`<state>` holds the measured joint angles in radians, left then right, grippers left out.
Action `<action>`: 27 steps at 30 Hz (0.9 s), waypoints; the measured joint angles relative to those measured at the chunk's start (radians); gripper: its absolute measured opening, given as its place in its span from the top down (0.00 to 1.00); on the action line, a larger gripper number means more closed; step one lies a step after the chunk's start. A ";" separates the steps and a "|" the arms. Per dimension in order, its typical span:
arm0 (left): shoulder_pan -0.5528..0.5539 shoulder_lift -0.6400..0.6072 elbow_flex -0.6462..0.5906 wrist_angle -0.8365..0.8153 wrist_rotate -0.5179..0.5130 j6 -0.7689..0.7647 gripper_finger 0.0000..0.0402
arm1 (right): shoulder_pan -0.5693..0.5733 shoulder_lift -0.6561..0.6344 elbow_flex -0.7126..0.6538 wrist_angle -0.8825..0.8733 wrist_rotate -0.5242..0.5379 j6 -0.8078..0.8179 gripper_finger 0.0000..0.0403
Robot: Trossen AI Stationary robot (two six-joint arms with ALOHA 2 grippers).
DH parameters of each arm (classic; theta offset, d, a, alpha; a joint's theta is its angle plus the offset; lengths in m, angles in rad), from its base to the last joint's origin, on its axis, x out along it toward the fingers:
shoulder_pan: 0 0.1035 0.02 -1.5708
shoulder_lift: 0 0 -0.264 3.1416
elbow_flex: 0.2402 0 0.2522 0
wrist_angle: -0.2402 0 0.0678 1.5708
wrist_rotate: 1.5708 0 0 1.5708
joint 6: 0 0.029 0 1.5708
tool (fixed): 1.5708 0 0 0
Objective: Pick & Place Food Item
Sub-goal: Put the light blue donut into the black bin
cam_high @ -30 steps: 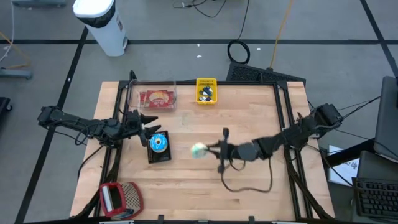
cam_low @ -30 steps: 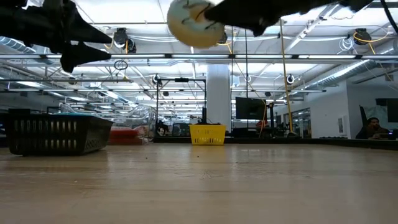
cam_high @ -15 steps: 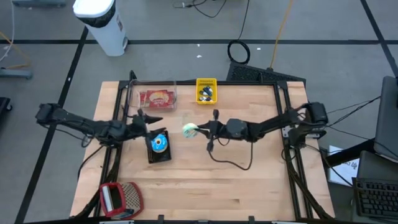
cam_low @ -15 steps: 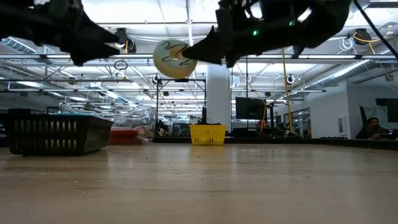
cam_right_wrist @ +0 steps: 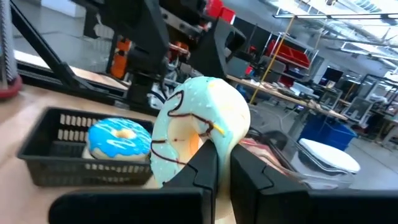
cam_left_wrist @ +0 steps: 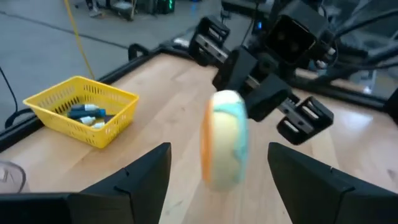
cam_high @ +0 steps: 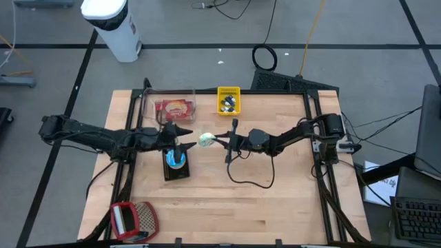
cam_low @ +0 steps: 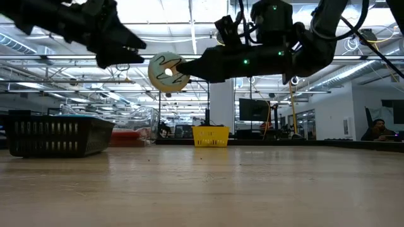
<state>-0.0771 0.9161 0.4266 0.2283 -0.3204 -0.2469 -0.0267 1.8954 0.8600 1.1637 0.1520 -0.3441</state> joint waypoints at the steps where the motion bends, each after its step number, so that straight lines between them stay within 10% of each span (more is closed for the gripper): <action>1: 0.008 0.014 0.027 -0.034 0.011 0.004 0.32 | -0.005 0.001 0.000 0.000 0.000 -0.007 0.97; 27: 0.051 0.318 0.216 -0.045 0.116 0.029 0.30 | 0.056 0.001 0.000 0.009 -0.070 0.021 0.97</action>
<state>-0.0257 1.2343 0.6426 0.1835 -0.2042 -0.2176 0.0289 1.8961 0.8600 1.1727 0.0823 -0.3236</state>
